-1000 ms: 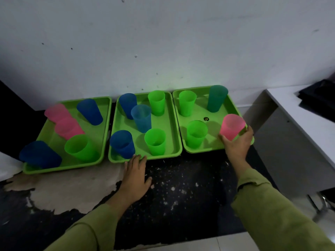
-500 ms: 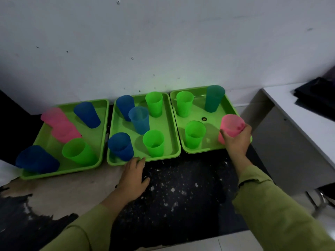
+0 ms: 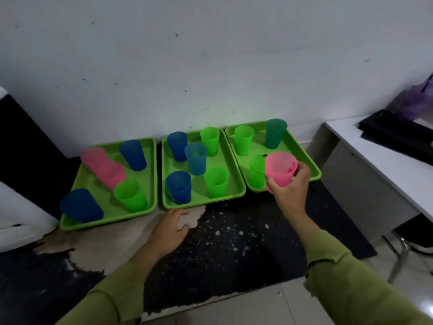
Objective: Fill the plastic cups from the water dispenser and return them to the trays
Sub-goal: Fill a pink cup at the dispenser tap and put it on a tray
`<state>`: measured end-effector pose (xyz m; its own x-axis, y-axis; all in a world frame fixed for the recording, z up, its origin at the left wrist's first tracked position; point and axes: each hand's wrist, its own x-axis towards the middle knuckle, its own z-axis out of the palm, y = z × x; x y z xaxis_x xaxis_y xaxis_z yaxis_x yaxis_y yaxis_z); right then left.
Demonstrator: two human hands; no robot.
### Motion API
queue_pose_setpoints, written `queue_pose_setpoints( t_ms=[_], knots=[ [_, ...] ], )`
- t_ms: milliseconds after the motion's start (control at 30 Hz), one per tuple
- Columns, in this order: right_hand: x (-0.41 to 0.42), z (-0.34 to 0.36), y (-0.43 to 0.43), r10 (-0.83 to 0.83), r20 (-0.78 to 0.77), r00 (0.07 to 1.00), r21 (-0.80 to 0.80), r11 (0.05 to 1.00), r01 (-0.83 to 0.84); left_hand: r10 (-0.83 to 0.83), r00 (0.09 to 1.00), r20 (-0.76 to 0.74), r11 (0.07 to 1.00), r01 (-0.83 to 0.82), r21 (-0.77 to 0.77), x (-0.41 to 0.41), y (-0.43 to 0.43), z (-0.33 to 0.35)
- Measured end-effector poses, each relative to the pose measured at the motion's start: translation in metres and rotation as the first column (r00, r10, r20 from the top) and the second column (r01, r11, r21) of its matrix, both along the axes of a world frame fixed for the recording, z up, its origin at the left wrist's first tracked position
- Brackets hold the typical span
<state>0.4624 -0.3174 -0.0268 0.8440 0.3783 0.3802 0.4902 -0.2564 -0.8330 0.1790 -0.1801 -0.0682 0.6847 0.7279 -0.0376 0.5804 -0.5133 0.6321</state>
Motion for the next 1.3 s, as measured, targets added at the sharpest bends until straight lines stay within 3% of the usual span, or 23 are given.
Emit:
queue_pose_setpoints(
  t_ms=[267, 533, 900, 1300],
  knots=[
    [-0.118, 0.005, 0.035, 0.149, 0.085, 0.985, -0.023, 0.989, -0.148, 0.112, 0.990, 0.082, 0.994, -0.113, -0.002, -0.115, 0.041, 0.000],
    [-0.265, -0.010, 0.109, 0.145, 0.114, 0.983, 0.046, 0.987, -0.151, 0.096, 0.991, 0.092, 0.994, -0.101, 0.050, -0.246, 0.119, -0.005],
    [-0.469, -0.021, 0.208, 0.304, -0.094, 0.948, 0.059, 0.952, -0.300, 0.168, 0.983, 0.073, 0.986, -0.169, 0.005, -0.420, 0.175, -0.010],
    [-0.611, -0.045, 0.282, 0.610, -0.292, 0.737, 0.006, 0.772, -0.636, 0.401, 0.898, 0.182, 0.915, -0.403, -0.024, -0.517, 0.223, -0.014]
  ],
)
